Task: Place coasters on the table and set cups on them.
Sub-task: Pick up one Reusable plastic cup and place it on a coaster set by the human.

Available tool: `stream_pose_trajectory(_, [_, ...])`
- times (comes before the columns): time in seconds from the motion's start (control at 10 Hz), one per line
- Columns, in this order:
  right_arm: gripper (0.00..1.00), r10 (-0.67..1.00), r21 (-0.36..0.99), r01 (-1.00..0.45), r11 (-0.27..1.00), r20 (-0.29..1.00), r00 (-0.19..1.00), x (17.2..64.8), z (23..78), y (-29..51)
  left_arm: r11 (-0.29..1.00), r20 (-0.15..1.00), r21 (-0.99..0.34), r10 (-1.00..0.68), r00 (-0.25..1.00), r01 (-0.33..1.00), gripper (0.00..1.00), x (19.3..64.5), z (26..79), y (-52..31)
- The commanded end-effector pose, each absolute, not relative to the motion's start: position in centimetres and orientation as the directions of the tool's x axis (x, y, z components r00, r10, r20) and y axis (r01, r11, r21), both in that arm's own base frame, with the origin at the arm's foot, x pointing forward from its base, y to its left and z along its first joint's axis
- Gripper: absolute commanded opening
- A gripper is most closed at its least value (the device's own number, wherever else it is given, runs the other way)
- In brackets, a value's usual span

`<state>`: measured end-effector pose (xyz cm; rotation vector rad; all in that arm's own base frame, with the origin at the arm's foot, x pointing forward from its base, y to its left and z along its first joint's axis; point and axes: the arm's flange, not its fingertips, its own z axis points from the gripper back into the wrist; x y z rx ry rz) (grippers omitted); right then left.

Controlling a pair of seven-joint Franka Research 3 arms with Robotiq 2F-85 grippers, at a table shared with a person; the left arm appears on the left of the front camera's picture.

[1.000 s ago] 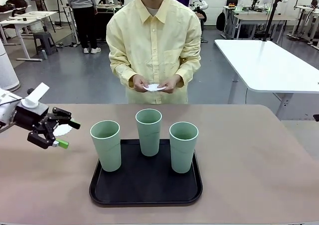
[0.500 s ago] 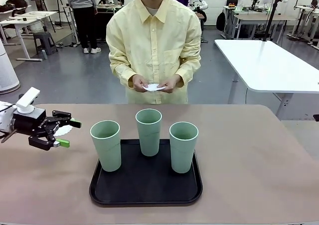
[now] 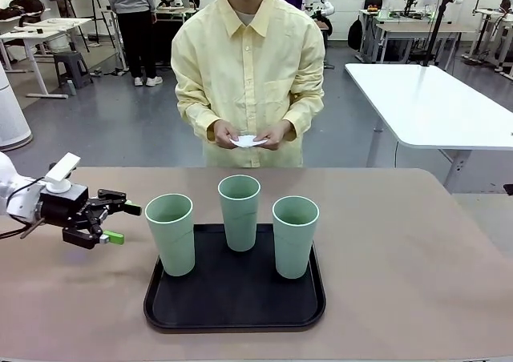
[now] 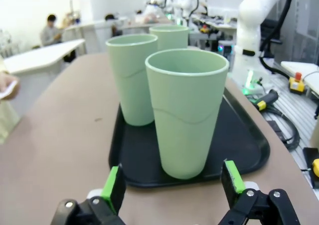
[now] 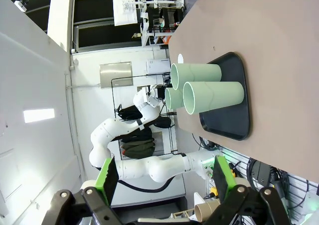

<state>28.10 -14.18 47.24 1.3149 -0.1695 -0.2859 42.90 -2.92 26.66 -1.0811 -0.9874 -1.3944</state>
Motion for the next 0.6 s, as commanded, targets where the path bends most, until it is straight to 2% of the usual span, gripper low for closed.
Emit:
stream_pose_trajectory(0.0, [1.00, -0.302, 0.969, 0.107, 0.221, -0.037, 0.953, 28.1, 47.3, -14.1, -0.095, 0.970, 0.074, -0.223, -0.094, 0.993, 1.00, 43.4, 26.0, -4.1])
stream_pose_trajectory(0.5, [1.00, -0.302, 0.969, 0.107, 0.221, -0.037, 0.953, 28.1, 47.3, -14.1, -0.145, 0.970, 0.065, -0.222, -0.097, 0.987, 1.00, 44.2, 23.2, -6.5])
